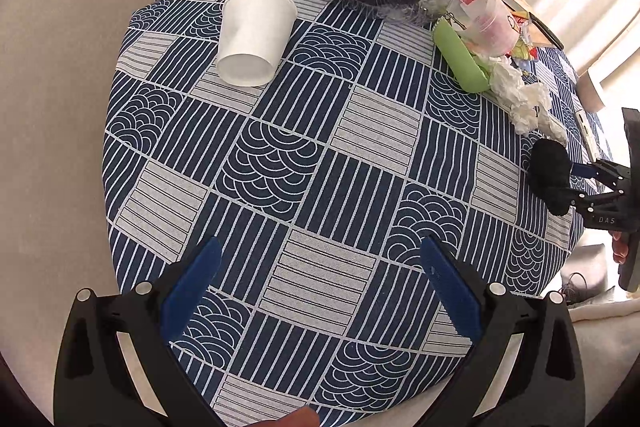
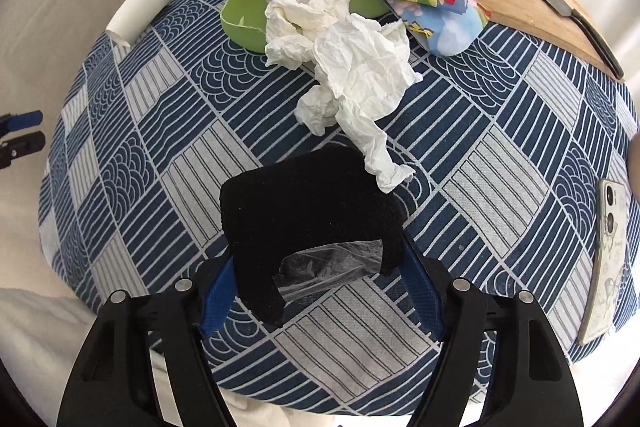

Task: Collect trash
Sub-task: 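Close the right tool on the black cloth item while the left tool approaches the white paper cup, then close the left tool on the white paper cup while the right tool holds the black item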

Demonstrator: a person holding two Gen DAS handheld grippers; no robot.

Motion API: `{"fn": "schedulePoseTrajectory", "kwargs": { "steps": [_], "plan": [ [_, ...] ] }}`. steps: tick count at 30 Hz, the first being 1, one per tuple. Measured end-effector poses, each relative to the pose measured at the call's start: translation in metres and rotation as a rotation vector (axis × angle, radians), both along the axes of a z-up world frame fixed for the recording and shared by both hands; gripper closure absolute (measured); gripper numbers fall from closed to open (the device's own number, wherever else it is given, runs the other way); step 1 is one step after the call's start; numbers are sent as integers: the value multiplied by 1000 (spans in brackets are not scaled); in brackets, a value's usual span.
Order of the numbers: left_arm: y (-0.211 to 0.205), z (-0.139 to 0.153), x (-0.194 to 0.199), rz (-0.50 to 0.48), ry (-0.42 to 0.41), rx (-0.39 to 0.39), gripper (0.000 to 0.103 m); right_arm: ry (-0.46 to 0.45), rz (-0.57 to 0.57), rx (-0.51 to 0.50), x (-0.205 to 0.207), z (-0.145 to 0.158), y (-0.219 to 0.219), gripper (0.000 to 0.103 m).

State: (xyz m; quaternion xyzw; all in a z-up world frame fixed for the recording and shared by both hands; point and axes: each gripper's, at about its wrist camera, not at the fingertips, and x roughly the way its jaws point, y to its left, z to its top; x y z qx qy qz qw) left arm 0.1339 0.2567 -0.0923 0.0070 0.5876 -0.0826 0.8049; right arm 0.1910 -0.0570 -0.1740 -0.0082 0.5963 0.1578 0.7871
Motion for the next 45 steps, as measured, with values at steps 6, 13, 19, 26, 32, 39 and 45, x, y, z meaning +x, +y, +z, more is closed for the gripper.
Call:
{"fn": "schedulePoseTrajectory", "kwargs": {
  "steps": [6,13,19,26,32,39,45],
  "plan": [
    [12,-2,15,1,-22,1,6,32,-134,162,-6,20,-23,34],
    [27,-2,41,-22,-35,-12,6,33,-301,400,-6,52,-42,34],
    [34,-5,67,-52,-45,-18,6,-11,-360,490,-1,81,-49,33],
    [30,-11,93,-133,-37,-17,6,-59,-333,410,6,105,-33,33],
    [27,-17,119,-173,-35,-16,6,-61,-305,401,13,108,-20,33],
    [23,-34,148,-180,-26,12,6,-84,-276,397,18,124,-16,33],
    [23,-53,165,-169,-1,36,7,-113,-248,375,18,135,-13,33]
  ]
}}
